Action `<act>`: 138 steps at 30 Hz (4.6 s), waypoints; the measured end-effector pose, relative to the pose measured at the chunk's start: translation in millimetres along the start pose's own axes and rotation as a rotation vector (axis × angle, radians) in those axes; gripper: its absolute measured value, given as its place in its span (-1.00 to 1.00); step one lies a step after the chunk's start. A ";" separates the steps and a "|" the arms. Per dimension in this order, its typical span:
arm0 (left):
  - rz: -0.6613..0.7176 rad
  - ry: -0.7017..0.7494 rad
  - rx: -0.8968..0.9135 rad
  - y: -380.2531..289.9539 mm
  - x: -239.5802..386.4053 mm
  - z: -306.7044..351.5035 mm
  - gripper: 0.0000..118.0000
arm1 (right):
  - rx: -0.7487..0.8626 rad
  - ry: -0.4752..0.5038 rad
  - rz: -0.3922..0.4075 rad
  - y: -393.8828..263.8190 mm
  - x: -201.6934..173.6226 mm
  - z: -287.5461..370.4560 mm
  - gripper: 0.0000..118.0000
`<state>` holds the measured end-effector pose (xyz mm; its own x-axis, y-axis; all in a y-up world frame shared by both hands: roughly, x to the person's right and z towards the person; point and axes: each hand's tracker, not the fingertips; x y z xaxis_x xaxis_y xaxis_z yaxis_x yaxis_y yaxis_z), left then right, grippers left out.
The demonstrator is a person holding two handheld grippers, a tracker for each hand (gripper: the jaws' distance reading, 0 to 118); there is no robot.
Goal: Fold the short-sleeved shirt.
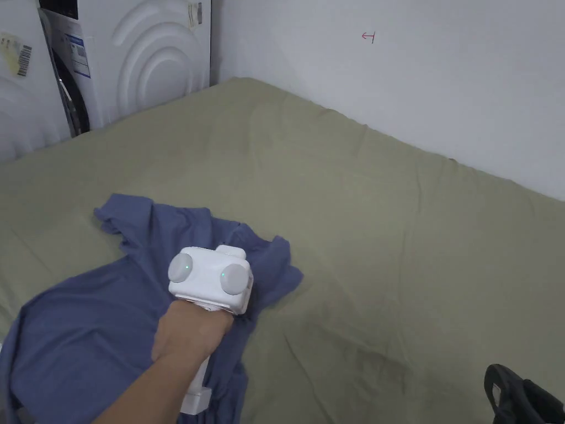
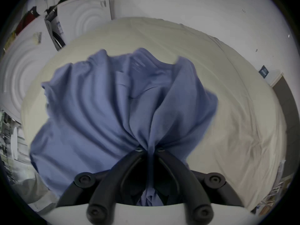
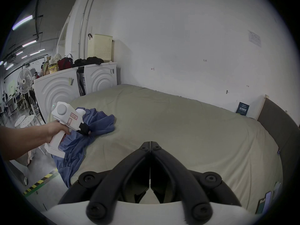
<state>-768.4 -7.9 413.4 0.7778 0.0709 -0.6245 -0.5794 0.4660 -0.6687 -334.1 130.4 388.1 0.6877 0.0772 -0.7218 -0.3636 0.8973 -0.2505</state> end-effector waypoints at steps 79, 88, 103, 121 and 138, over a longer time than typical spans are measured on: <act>-0.284 -0.243 0.055 -76.2 108.8 55.5 0.88 | 0.002 -0.180 -0.078 -56.4 91.8 101.1 -1.00; -0.373 -0.122 0.006 -95.5 141.2 23.0 -0.08 | -0.010 -0.192 -0.052 -53.2 99.1 103.3 -1.00; -0.195 -0.377 0.106 -108.0 124.8 98.5 -0.96 | -0.226 -0.069 0.009 -49.7 166.3 -14.7 -0.81; -0.118 -0.366 0.104 -97.4 115.4 95.2 -0.96 | -0.567 0.015 0.175 -29.6 202.8 -295.0 0.96; -0.068 -0.364 0.188 -91.2 123.2 83.5 -0.96 | -0.345 0.027 -0.192 -12.0 221.9 -157.8 -0.98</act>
<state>-599.4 32.1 431.2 0.8675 0.3257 -0.3759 -0.4956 0.6308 -0.5971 -276.3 68.1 129.1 0.7488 -0.0933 -0.6562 -0.4229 0.6951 -0.5814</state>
